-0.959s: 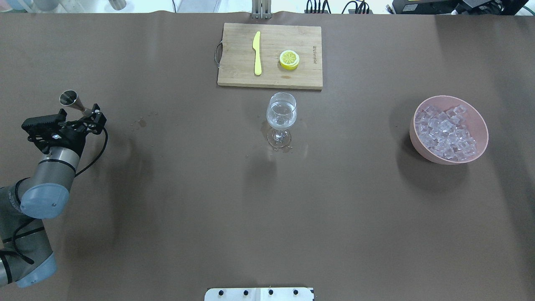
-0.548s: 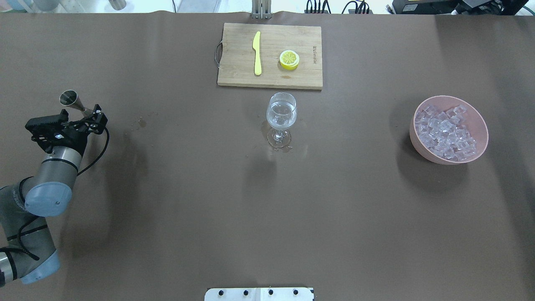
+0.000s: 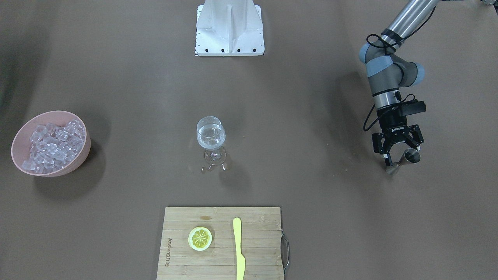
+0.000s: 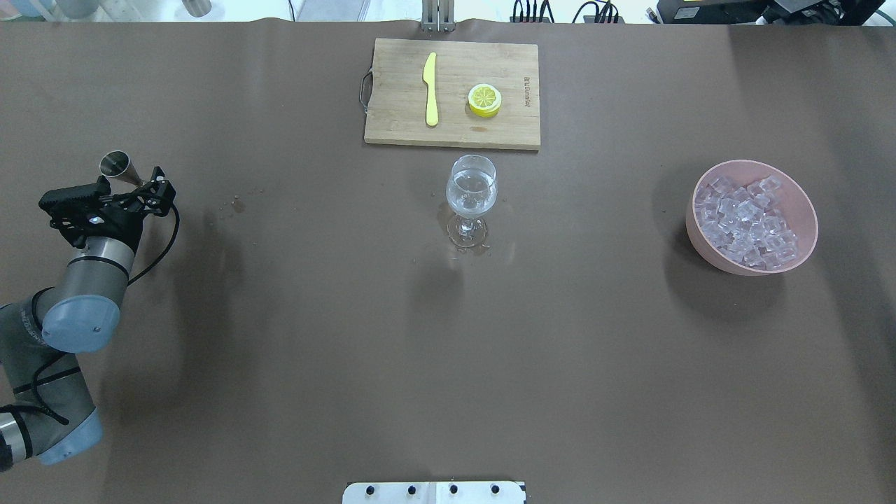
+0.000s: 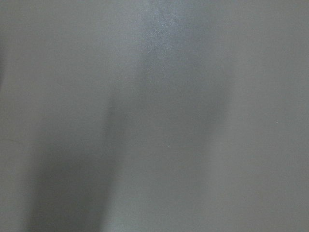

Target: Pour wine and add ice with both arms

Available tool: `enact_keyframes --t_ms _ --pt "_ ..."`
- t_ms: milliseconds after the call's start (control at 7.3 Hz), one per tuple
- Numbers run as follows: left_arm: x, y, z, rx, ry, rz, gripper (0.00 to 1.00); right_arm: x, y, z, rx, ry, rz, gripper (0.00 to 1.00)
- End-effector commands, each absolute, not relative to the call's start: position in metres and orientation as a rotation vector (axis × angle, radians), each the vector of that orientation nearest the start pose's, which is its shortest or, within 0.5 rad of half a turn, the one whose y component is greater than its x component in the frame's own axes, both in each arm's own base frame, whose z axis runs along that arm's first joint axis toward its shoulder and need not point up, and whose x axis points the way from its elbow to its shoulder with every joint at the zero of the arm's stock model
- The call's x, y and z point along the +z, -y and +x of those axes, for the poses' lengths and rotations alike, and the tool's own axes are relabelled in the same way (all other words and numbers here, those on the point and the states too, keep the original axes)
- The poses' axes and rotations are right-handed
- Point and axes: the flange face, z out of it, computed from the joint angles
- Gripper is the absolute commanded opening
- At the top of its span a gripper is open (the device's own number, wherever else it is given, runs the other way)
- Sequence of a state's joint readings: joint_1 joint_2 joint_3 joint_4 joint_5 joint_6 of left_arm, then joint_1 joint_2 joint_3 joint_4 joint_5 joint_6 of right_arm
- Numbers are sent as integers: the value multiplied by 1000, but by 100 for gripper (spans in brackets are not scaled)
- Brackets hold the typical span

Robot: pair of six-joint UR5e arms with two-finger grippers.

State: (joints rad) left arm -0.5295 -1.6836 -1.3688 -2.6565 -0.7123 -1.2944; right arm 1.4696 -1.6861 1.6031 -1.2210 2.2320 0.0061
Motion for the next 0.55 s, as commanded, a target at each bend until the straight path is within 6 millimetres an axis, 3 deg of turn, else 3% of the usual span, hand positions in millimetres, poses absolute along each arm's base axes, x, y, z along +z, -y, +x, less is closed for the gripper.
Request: enact_keyframes --t_ms 0,411 --pt "579 465 371 -649 -535 1099 98 666 464 25 -180 671 223 100" --pt "585 471 382 -639 -516 1095 97 667 464 25 -179 671 222 100"
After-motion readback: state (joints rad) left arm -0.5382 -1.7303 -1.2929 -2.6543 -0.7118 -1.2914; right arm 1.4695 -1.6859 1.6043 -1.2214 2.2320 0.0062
